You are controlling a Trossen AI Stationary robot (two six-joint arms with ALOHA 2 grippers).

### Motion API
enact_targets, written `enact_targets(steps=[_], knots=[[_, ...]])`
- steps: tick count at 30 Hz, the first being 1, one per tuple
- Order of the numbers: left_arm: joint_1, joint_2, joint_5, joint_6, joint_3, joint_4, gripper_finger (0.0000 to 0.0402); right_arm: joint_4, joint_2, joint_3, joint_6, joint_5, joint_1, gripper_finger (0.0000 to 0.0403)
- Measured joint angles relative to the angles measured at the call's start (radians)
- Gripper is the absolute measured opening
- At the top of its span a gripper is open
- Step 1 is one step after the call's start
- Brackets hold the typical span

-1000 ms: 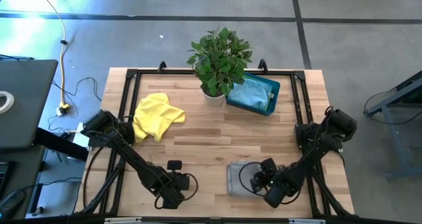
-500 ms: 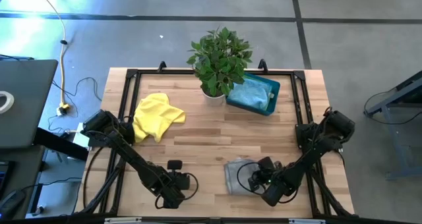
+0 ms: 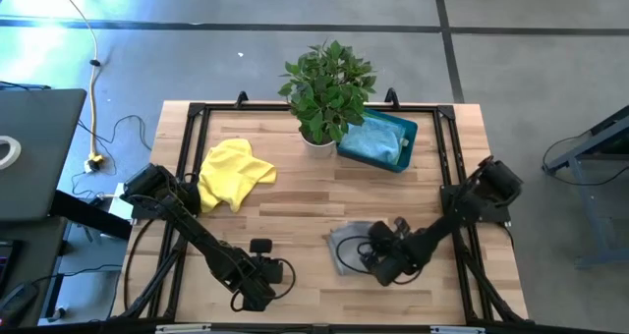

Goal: Fold microfiber towels
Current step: Put the gray towel into the blue bin

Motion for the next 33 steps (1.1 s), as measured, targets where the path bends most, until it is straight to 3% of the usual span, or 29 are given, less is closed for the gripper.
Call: enact_targets(steps=[6,12,16,20,30,33], knots=[[0.007,0.0,0.0,0.063,0.0,0.0,0.0101,-0.315,0.005,0.114,-0.256,-0.044,-0.106,0.0],[0.028,0.0,0.0,0.141,0.0,-0.003,0.01,-0.621,0.003,0.242,-0.513,0.087,-0.196,0.0],[0.053,0.0,0.0,0.204,0.0,-0.005,0.0101,-0.777,0.002,0.284,-0.592,0.209,-0.264,0.0],[0.087,0.0,0.001,0.244,0.0,-0.012,0.0101,-0.847,0.001,0.292,-0.649,0.337,-0.355,0.0],[0.167,0.0,0.001,0.272,0.0,-0.023,0.0101,-0.834,0.0,0.29,-0.848,0.65,-0.638,0.0],[0.186,0.0,0.003,0.304,0.0,-0.037,0.0101,-0.793,0.0,0.29,-0.896,0.698,-0.711,0.0]])
